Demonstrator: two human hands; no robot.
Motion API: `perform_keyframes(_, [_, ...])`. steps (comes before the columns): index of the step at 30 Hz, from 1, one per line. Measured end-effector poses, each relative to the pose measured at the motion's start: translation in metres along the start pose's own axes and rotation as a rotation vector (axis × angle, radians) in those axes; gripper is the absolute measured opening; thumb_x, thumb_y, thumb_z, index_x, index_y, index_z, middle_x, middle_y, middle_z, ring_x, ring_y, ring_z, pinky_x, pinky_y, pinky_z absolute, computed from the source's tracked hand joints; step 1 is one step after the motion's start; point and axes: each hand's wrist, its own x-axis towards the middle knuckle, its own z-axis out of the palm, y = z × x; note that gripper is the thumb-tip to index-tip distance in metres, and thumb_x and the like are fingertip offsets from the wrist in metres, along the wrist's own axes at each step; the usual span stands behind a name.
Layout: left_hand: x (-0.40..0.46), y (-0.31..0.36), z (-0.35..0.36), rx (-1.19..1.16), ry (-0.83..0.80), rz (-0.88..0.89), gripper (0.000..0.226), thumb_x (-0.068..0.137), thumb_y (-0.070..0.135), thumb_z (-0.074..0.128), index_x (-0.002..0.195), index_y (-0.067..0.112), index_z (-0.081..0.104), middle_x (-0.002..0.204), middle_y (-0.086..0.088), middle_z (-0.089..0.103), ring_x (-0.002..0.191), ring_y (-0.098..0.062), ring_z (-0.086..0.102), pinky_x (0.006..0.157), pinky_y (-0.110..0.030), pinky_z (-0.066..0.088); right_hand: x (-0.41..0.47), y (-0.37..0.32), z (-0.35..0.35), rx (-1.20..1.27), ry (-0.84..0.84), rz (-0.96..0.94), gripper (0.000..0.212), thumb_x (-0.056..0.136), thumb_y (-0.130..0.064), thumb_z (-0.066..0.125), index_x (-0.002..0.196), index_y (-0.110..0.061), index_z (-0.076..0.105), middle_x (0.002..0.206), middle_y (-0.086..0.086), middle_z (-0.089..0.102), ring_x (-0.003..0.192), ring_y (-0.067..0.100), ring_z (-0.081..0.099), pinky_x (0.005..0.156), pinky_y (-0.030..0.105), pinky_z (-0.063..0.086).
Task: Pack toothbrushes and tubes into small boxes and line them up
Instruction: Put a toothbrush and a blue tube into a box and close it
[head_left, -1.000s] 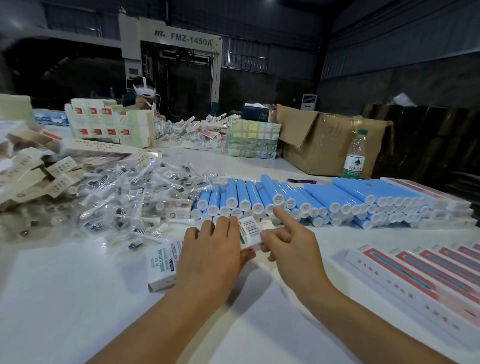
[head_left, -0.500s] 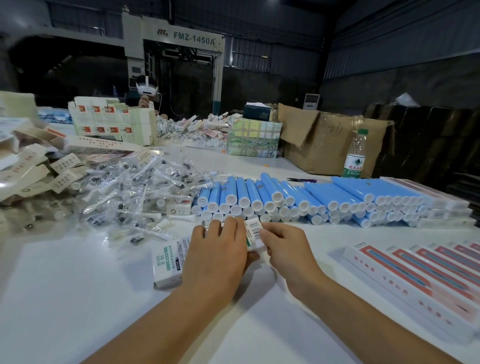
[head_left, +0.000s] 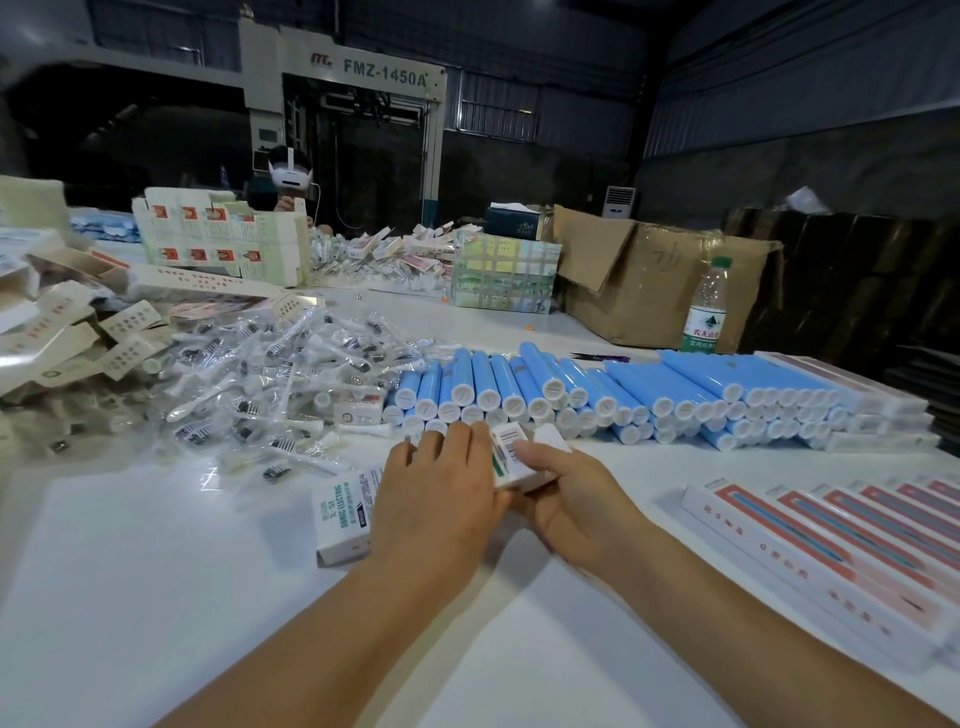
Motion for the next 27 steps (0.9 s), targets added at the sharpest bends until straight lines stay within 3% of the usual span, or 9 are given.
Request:
perform_keyframes(2, [-0.002, 0.003, -0.002, 0.013, -0.017, 0.011, 0.068, 0.093, 0.056, 0.039, 0.144, 0.011, 0.026, 0.132, -0.002, 0.044, 0.117, -0.023, 0.046, 0.093, -0.035, 0.034, 0.0, 0.007, 0.001, -0.254, 0.099, -0.16, 0.011, 0.089, 0.002, 0.052, 0.097, 0.005, 0.06, 0.076, 0.015, 0.07, 0.065, 0.025, 0.068, 0.055, 0.034, 0.055])
perform_keyframes(4, [-0.005, 0.007, -0.006, 0.018, -0.023, 0.026, 0.067, 0.082, 0.05, 0.062, 0.132, 0.006, 0.049, 0.116, -0.006, 0.058, 0.102, -0.025, 0.057, 0.084, -0.037, 0.043, -0.002, 0.014, -0.001, -0.889, 0.237, -0.391, 0.019, 0.095, -0.011, 0.046, 0.104, -0.003, 0.06, 0.089, 0.009, 0.069, 0.079, 0.023, 0.065, 0.072, 0.037, 0.053])
perform_keyframes(6, [-0.005, 0.009, -0.005, 0.057, 0.03, 0.048, 0.059, 0.063, 0.036, 0.082, 0.111, 0.005, 0.065, 0.095, -0.007, 0.066, 0.082, -0.025, 0.064, 0.069, -0.037, 0.05, -0.004, 0.022, -0.002, -1.248, 0.258, -0.557, 0.025, 0.098, -0.021, 0.038, 0.11, -0.01, 0.057, 0.095, 0.004, 0.065, 0.085, 0.018, 0.06, 0.074, 0.031, 0.048])
perform_keyframes(9, [-0.007, 0.009, -0.008, 0.032, 0.066, 0.067, 0.054, 0.059, 0.028, 0.085, 0.104, 0.002, 0.068, 0.089, -0.008, 0.066, 0.076, -0.026, 0.064, 0.065, -0.036, 0.051, -0.011, 0.022, 0.001, -1.172, 0.205, -0.561, 0.021, 0.098, -0.028, 0.039, 0.096, -0.016, 0.056, 0.085, -0.001, 0.064, 0.079, 0.015, 0.06, 0.072, 0.031, 0.048])
perform_keyframes(12, [-0.008, 0.005, -0.01, 0.058, 0.071, 0.044, 0.06, 0.074, 0.041, 0.077, 0.118, 0.004, 0.061, 0.1, -0.007, 0.064, 0.088, -0.026, 0.062, 0.074, -0.037, 0.048, -0.016, 0.013, 0.006, -0.651, 0.076, -0.331, 0.035, 0.1, -0.029, 0.037, 0.091, -0.011, 0.065, 0.089, 0.011, 0.072, 0.083, 0.022, 0.067, 0.08, 0.041, 0.055])
perform_keyframes(15, [-0.008, 0.001, -0.01, -0.033, 0.131, 0.037, 0.063, 0.065, 0.046, 0.082, 0.107, 0.0, 0.067, 0.089, -0.011, 0.067, 0.076, -0.029, 0.064, 0.064, -0.038, 0.051, -0.017, -0.001, 0.005, -0.285, -0.006, -0.191, 0.035, 0.1, -0.02, 0.039, 0.096, -0.001, 0.068, 0.094, 0.019, 0.073, 0.082, 0.025, 0.071, 0.069, 0.037, 0.059])
perform_keyframes(19, [-0.007, -0.002, -0.006, -0.061, 0.238, 0.07, 0.065, 0.064, 0.048, 0.082, 0.104, -0.001, 0.068, 0.087, -0.011, 0.067, 0.074, -0.029, 0.065, 0.061, -0.037, 0.051, -0.015, 0.002, 0.003, -0.374, 0.014, -0.272, 0.025, 0.097, -0.007, 0.044, 0.097, -0.001, 0.068, 0.089, 0.016, 0.073, 0.078, 0.023, 0.071, 0.064, 0.033, 0.058])
perform_keyframes(27, [-0.006, -0.005, -0.007, -0.104, 0.299, 0.085, 0.063, 0.07, 0.05, 0.07, 0.108, -0.001, 0.067, 0.095, -0.012, 0.068, 0.081, -0.03, 0.066, 0.066, -0.039, 0.053, -0.013, -0.001, 0.001, -0.372, 0.058, -0.334, 0.03, 0.096, -0.005, 0.04, 0.09, -0.007, 0.07, 0.088, 0.012, 0.074, 0.082, 0.024, 0.072, 0.062, 0.035, 0.058])
